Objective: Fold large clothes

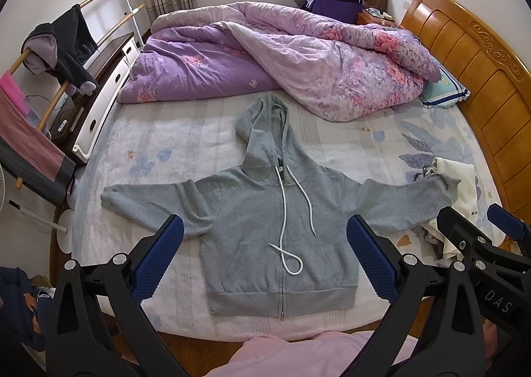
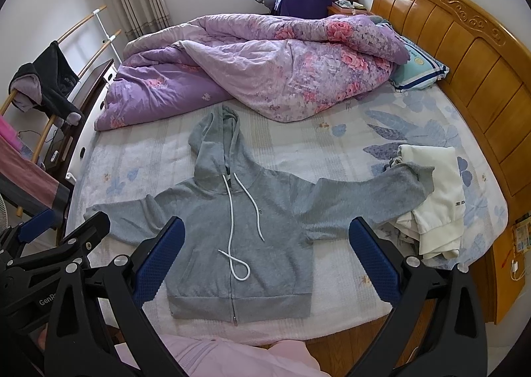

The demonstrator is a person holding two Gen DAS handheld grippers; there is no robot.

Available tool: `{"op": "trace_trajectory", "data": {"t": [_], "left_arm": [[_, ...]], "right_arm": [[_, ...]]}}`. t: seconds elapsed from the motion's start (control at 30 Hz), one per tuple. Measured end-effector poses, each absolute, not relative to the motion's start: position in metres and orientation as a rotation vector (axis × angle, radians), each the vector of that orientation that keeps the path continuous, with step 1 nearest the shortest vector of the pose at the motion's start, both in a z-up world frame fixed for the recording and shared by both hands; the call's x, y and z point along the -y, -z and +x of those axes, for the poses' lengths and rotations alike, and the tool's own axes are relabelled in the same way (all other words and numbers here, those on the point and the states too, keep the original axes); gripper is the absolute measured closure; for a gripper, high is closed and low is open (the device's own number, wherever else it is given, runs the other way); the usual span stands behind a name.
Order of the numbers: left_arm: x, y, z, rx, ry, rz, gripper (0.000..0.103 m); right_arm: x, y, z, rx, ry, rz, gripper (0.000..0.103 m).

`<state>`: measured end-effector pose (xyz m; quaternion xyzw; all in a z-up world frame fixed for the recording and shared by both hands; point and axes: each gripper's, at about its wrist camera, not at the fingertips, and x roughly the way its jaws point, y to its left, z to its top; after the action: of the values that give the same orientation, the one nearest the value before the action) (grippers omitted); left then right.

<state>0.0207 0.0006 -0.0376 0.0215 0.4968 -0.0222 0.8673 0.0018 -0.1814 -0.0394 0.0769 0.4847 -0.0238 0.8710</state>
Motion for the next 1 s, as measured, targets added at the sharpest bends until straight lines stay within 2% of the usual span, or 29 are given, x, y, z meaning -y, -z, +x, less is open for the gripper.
{"op": "trace_trajectory", "data": {"t": [0.47, 0.73, 1.0], "left_arm": [[-0.021, 0.063, 0.01, -1.187, -0.078, -0.025, 0.005], [-0.053, 0.093, -0.008, -1.302, -0.221, -0.129, 0.005], [-0.097, 0.111, -0.031, -1.336, -0.337, -0.235, 0.005]], "right_arm": [[0.169, 0.067, 0.012, -1.135, -0.093, 0.133, 0.007], [0.143, 0.103, 0.021, -1.26, -0.249, 0.098, 0.007], [0.097, 0.125, 0.032, -1.32, -0.424, 0.033, 0.007]]}}
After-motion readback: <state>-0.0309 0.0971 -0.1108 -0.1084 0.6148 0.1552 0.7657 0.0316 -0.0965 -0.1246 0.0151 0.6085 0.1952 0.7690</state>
